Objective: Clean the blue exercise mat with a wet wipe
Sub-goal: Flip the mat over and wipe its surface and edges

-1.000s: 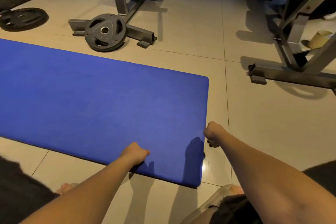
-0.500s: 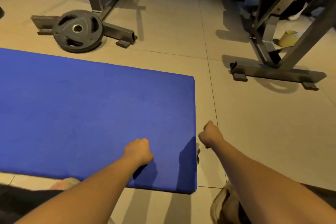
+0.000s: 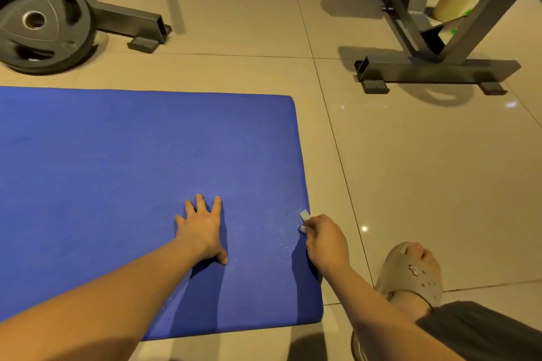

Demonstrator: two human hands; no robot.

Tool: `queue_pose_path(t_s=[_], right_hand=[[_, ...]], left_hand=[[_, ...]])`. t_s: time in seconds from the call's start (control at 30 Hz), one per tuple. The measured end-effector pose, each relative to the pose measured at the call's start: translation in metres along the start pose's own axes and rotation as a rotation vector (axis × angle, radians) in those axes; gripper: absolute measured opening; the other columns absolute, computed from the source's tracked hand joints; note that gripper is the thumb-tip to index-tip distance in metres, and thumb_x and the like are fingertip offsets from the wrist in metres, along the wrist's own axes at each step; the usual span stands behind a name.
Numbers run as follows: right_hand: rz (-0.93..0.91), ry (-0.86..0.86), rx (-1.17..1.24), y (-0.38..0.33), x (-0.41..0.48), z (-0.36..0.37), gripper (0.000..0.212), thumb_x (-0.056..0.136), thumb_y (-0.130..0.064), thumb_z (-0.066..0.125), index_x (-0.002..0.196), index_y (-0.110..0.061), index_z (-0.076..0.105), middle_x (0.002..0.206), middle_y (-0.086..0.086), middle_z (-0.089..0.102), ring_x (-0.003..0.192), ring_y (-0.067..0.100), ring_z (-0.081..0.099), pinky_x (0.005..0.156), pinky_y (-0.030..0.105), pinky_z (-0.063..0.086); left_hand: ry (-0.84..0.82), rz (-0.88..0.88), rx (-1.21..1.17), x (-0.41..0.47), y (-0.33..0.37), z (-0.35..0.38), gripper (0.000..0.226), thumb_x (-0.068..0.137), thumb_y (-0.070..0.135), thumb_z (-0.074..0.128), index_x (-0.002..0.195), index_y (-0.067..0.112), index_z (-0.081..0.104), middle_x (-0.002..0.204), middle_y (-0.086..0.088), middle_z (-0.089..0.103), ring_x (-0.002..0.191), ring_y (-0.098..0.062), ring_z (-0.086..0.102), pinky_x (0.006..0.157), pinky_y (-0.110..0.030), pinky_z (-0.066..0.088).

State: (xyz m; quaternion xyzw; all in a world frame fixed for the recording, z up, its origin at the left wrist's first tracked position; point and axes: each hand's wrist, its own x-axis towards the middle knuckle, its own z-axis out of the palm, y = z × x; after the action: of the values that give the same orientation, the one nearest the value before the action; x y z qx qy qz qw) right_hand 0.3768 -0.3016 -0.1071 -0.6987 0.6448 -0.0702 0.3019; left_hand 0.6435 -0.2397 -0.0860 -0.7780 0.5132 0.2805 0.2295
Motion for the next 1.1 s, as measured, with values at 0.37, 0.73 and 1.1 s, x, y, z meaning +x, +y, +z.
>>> queue_pose_path(t_s=[0.37, 0.73, 1.1], right_hand=[[-0.123, 0.122, 0.030, -0.036, 0.095, -0.015, 0.003, 0.100, -0.009, 0.056, 0.101, -0.007, 0.059, 0.097, -0.002, 0.057, 0.083, 0.007, 0.057, 0.063, 0.012, 0.041], [-0.320, -0.072, -0.383, -0.001, 0.059, -0.015, 0.013, 0.088, -0.008, 0.067, 0.098, -0.015, 0.073, 0.097, 0.000, 0.062, 0.077, 0.022, 0.062, 0.063, 0.034, 0.054], [-0.326, 0.072, -0.249, -0.033, 0.155, -0.017, 0.014, 0.099, -0.016, 0.057, 0.098, -0.009, 0.069, 0.098, 0.006, 0.058, 0.075, 0.025, 0.056, 0.061, 0.032, 0.040]], left_hand=[[0.048, 0.066, 0.069, 0.005, 0.007, 0.002, 0.160, 0.058, 0.064, 0.091, 0.156, 0.025, -0.030, 0.162, -0.034, -0.012, 0.150, -0.056, -0.001, 0.108, -0.049, 0.047], [0.047, 0.068, 0.068, -0.002, 0.008, -0.003, 0.159, 0.057, 0.064, 0.091, 0.157, 0.026, -0.027, 0.163, -0.034, -0.014, 0.151, -0.056, 0.000, 0.106, -0.050, 0.049], [0.030, 0.050, 0.058, -0.001, 0.014, -0.005, 0.158, 0.060, 0.059, 0.092, 0.157, 0.025, -0.028, 0.162, -0.035, -0.016, 0.150, -0.057, -0.003, 0.111, -0.053, 0.044]])
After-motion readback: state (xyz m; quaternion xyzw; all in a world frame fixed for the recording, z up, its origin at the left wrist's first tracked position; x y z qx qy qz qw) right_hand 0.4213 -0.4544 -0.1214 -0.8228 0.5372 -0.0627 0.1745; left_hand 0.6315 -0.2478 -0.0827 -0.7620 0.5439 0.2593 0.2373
